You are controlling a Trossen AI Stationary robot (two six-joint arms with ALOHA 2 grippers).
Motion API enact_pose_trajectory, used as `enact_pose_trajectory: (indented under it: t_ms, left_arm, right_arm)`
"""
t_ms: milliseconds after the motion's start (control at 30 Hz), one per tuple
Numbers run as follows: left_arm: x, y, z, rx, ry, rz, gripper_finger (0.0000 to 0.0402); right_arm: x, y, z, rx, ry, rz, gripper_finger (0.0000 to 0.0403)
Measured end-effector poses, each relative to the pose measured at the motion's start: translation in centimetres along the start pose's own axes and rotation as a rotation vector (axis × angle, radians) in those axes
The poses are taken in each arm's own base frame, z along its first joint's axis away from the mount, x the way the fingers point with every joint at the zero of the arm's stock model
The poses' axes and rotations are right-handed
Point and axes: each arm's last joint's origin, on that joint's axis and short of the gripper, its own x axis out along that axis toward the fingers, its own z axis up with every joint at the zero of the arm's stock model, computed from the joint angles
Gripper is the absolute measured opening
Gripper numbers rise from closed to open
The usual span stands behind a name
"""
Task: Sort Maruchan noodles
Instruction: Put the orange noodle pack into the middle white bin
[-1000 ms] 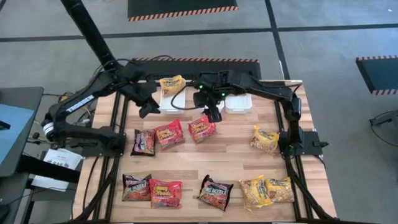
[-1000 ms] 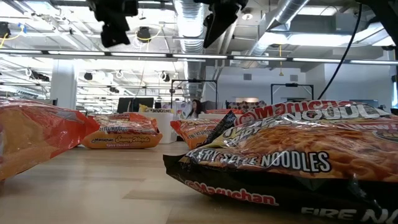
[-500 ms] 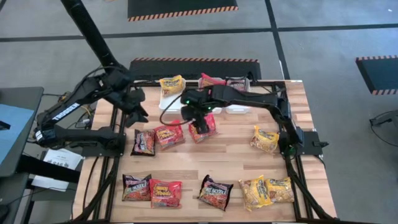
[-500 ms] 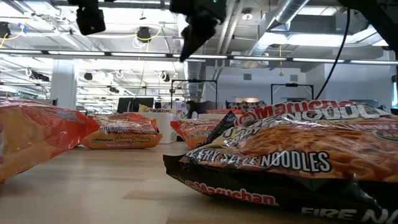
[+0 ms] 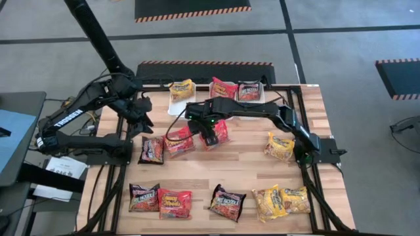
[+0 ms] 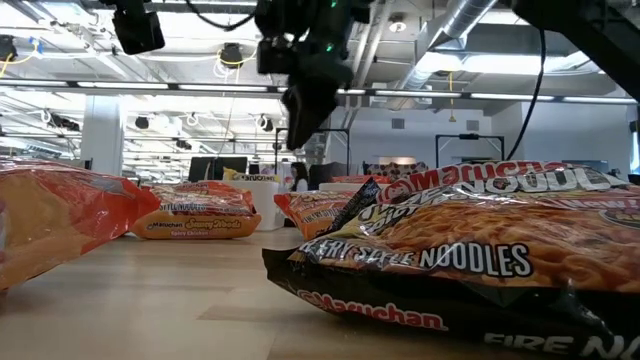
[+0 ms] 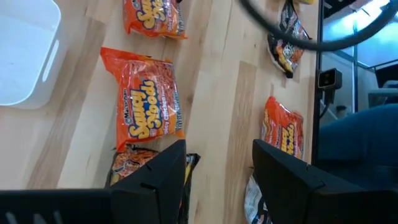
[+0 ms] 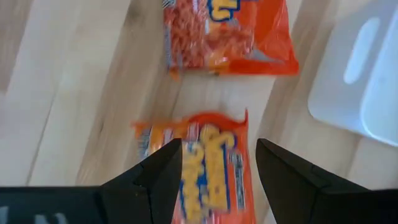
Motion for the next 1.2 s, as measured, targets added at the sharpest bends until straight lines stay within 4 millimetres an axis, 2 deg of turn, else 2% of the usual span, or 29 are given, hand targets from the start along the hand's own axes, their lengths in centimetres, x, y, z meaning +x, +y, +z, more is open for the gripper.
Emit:
enact_pose_trajectory:
  t_ms: [433,933,1067,1200]
  left_arm:
    - [0.0,0.3,0.0,0.000,0.008,0.081,0.0171]
    - [0.0,0.3,0.1,0.011,-0.002,0.083,0.0171]
    - [0.0,0.3,0.2,0.012,-0.006,0.092,0.0171]
    - [0.0,0.3,0.1,0.012,-0.006,0.101,0.0171]
  right_arm:
    - [2.8,0.8,-2.0,0.117,0.270,0.058,0.0230]
    - [6.5,1.3,-2.3,0.224,0.373,0.006,0.0228]
    - [6.5,1.6,-2.2,0.253,0.372,0.001,0.0203]
    - [6.6,1.8,-2.1,0.281,0.368,-0.005,0.0142]
